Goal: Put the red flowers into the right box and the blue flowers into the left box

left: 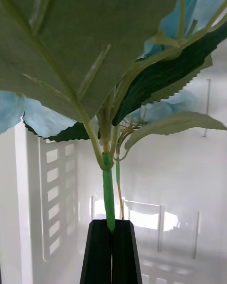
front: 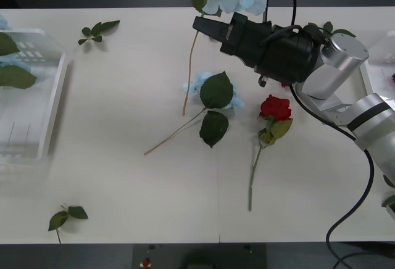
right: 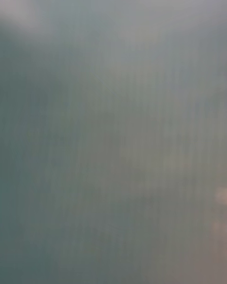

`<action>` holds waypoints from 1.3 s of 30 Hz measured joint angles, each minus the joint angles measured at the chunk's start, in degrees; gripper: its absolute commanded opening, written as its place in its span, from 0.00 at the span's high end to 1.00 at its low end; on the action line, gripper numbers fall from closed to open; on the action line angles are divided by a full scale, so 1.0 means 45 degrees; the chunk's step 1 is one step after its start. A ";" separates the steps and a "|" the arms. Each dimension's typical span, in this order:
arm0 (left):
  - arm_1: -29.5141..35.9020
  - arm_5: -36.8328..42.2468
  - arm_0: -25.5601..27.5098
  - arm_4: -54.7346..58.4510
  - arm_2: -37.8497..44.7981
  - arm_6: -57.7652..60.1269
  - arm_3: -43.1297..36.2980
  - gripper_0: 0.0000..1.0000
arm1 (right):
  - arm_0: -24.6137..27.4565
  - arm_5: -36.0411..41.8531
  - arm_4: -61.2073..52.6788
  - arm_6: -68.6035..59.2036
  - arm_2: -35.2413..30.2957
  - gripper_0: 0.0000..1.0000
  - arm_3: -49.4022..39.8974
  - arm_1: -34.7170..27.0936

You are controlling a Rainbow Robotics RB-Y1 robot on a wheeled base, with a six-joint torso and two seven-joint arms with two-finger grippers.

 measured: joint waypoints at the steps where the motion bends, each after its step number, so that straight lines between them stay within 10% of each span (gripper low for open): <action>1: 0.0000 -0.0233 0.0000 -0.0001 -0.0351 0.0000 0.0229 1.00 | 0.0000 0.0000 0.0000 0.0000 0.0000 1.00 0.0000 0.0000; 10: 0.0000 -0.1821 0.0000 0.0783 -0.2683 0.0000 0.1577 0.99 | 0.0000 0.0000 0.0000 0.0000 0.0002 1.00 0.0000 0.0010; 13: 0.0000 -0.1821 0.0001 0.0783 -0.2557 0.0000 0.1587 0.17 | 0.0000 -0.0001 0.0000 0.0000 0.0003 1.00 0.0000 0.0018; 15: 0.0000 -0.1821 0.0001 0.0805 -0.2424 0.0000 0.1587 0.00 | 0.0000 -0.0001 0.0000 0.0000 0.0003 1.00 0.0000 0.0040; 39: -0.0001 0.2043 0.0001 0.6366 0.1501 -0.5673 0.0472 0.00 | 0.0000 -0.0003 0.0000 0.0000 0.0004 1.00 0.0000 0.0324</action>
